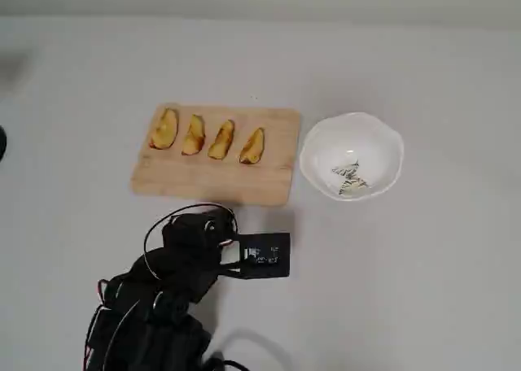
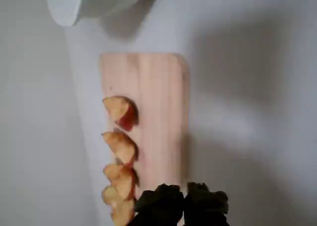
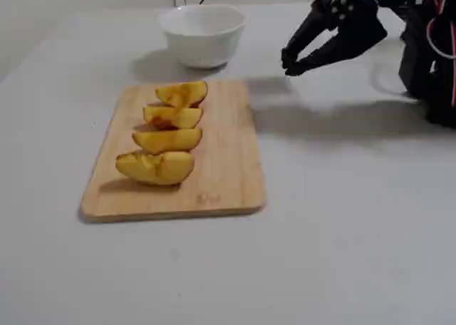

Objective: Pick up the leftmost apple slice from the cutting board and place it into the bowl

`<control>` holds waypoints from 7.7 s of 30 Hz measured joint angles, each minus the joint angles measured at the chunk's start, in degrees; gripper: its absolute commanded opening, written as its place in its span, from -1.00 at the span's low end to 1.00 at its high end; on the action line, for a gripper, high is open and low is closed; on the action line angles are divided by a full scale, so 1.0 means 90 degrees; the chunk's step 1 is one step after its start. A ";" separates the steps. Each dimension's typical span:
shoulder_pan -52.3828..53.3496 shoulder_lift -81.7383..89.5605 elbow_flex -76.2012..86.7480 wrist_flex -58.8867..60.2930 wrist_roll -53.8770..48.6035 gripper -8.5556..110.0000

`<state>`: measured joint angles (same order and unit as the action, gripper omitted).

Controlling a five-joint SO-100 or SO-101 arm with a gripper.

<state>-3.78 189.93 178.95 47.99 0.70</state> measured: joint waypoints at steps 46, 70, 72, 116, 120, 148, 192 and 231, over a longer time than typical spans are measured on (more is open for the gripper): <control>-0.0010 0.0000 0.0000 0.0000 -0.0020 -0.86; -0.2959 -0.6240 -0.4854 -0.0078 -0.5918 -0.52; -0.3066 -0.7354 -0.5938 0.0186 -0.6016 -0.52; -0.3281 -1.5674 -1.4697 0.2480 -0.5635 -0.85; -0.3398 -1.6416 -1.6562 0.3271 -0.5146 -0.86; 0.2510 -1.7412 -2.0947 0.5967 -0.0039 -0.69; -0.0625 -0.6045 -2.0225 0.5957 -0.0459 -0.86; -0.0098 -0.0010 -0.0195 0.0322 -0.0117 -0.86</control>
<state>-4.66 189.84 177.19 50.89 -0.35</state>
